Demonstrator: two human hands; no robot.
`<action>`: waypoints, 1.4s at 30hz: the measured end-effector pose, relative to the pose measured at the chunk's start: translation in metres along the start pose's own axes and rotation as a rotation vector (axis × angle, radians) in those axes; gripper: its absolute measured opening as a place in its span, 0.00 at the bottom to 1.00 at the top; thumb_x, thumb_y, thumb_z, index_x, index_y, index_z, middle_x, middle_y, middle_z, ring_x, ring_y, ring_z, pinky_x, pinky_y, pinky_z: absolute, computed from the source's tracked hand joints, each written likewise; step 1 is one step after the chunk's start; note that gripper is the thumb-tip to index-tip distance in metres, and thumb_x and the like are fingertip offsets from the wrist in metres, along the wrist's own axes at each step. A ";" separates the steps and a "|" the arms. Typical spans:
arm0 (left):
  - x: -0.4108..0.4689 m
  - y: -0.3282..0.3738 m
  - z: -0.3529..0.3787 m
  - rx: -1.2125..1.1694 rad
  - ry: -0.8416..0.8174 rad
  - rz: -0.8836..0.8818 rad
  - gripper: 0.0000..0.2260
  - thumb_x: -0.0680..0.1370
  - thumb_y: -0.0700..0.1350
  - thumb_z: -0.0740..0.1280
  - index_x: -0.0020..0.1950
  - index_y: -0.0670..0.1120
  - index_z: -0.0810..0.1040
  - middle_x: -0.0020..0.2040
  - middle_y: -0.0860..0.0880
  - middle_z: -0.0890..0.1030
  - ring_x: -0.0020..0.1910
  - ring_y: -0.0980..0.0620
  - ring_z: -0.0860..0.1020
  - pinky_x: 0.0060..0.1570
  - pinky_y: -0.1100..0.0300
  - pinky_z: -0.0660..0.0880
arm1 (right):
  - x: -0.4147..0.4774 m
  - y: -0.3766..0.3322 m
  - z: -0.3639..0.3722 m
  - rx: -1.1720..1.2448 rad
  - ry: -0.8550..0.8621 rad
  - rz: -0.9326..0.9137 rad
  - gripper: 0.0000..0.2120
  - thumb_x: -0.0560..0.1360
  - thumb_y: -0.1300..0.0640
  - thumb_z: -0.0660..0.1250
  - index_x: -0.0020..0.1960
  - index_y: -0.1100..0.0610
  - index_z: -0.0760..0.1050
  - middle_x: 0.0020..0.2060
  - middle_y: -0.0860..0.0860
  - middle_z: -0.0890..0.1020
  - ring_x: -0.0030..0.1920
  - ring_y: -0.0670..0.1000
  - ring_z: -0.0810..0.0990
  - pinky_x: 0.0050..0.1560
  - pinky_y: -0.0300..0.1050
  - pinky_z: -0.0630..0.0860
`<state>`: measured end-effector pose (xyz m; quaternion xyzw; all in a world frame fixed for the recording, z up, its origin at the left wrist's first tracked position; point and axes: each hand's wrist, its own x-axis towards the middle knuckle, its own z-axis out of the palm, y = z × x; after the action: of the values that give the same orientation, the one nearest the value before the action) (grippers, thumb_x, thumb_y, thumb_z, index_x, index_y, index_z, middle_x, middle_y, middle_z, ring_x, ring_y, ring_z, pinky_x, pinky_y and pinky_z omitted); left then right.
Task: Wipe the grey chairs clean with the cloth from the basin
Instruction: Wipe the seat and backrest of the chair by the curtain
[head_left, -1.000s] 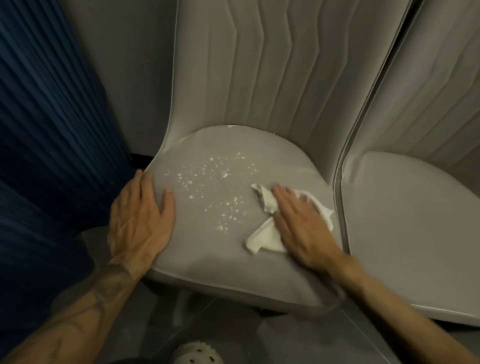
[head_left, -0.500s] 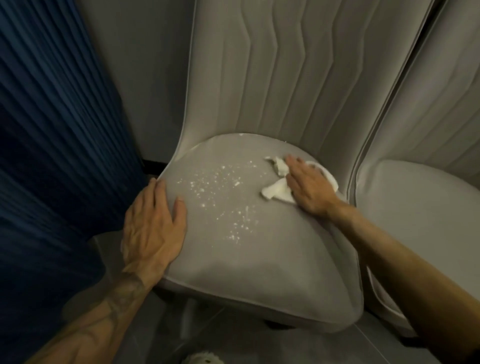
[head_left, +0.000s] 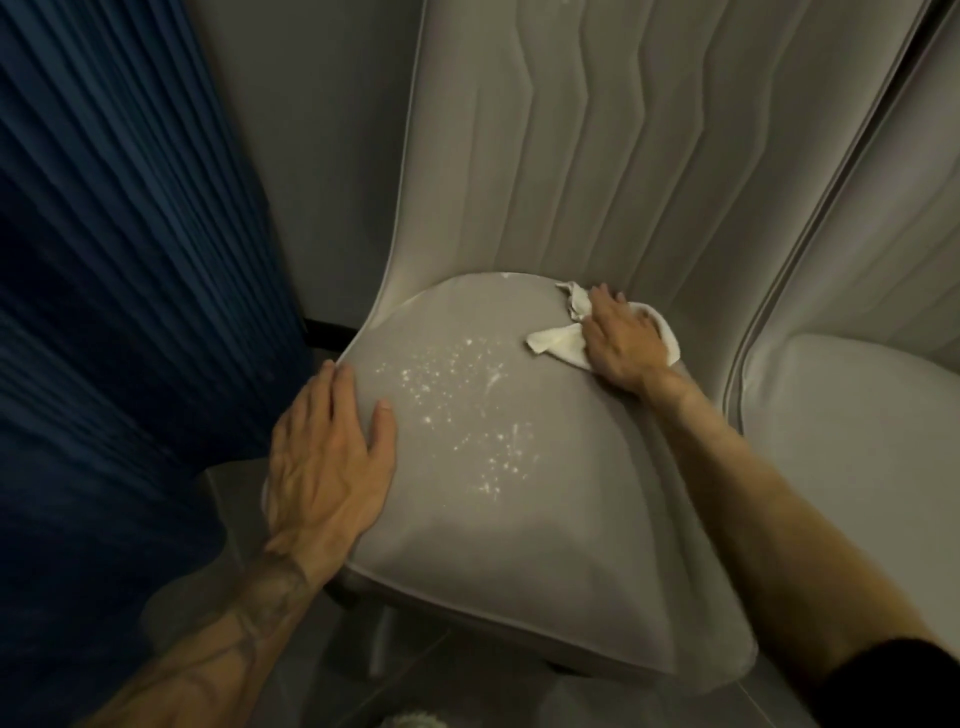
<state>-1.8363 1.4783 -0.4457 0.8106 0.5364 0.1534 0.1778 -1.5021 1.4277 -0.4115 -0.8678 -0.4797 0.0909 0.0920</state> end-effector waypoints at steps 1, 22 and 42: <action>0.000 0.000 0.001 0.004 0.006 0.004 0.31 0.86 0.62 0.46 0.85 0.47 0.55 0.85 0.45 0.59 0.82 0.44 0.60 0.81 0.44 0.56 | -0.002 -0.015 0.008 0.011 0.016 -0.023 0.26 0.88 0.53 0.51 0.83 0.59 0.53 0.82 0.58 0.59 0.82 0.59 0.57 0.80 0.58 0.54; 0.002 -0.001 0.001 -0.001 0.001 -0.012 0.30 0.85 0.60 0.49 0.85 0.48 0.56 0.84 0.46 0.60 0.82 0.45 0.61 0.80 0.46 0.57 | 0.011 0.003 0.008 -0.036 -0.037 -0.093 0.26 0.88 0.53 0.50 0.84 0.58 0.52 0.84 0.56 0.55 0.84 0.57 0.54 0.82 0.56 0.52; 0.002 0.000 0.001 0.006 0.018 -0.014 0.28 0.86 0.57 0.48 0.83 0.46 0.59 0.83 0.45 0.62 0.81 0.44 0.63 0.79 0.44 0.60 | -0.089 -0.072 0.048 0.058 -0.102 -0.562 0.28 0.86 0.46 0.47 0.84 0.51 0.53 0.82 0.50 0.61 0.82 0.51 0.59 0.82 0.50 0.49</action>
<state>-1.8349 1.4799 -0.4464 0.8061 0.5440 0.1578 0.1717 -1.6191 1.3931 -0.4335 -0.6923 -0.7025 0.1190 0.1144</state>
